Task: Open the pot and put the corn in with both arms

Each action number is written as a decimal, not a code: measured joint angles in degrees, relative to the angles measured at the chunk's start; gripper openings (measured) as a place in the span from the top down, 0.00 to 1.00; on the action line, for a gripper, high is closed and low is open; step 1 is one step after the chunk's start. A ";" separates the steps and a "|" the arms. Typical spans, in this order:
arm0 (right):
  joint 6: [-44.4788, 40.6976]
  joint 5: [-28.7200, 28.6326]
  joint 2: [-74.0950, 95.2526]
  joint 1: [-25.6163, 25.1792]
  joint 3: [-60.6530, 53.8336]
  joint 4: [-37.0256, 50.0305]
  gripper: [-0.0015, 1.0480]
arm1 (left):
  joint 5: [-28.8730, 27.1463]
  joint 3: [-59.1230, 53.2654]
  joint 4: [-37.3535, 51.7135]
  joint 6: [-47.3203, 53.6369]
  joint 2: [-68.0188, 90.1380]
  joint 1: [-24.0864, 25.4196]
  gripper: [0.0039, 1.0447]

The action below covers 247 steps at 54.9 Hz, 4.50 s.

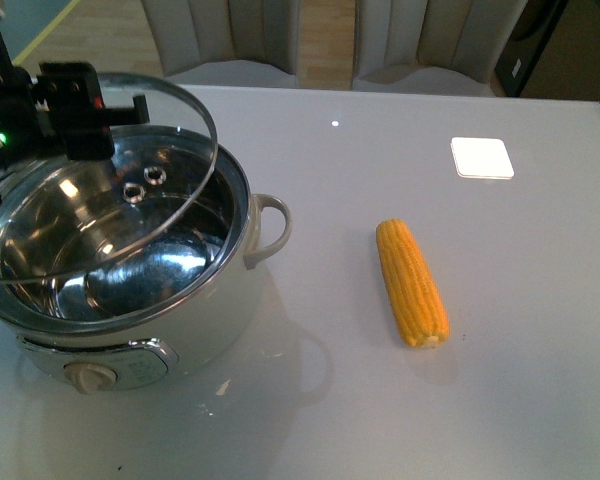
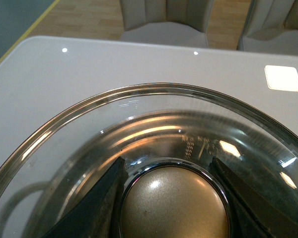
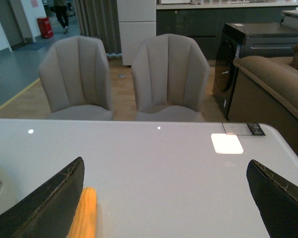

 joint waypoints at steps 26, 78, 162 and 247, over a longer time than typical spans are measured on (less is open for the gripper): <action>0.00 0.00 0.00 0.00 0.00 0.00 0.08 | 12.68 -7.56 3.96 7.08 -13.33 24.76 0.58; 0.00 0.00 0.00 0.00 -0.02 0.00 0.08 | 22.67 12.76 25.22 9.33 38.45 45.55 0.58; 0.00 -0.02 0.00 0.00 0.00 0.00 0.08 | 22.16 9.86 20.83 8.46 16.50 46.01 0.07; 0.02 0.13 -0.11 0.00 -0.02 -0.11 0.08 | 18.93 -34.36 -20.00 6.56 -75.49 15.56 0.97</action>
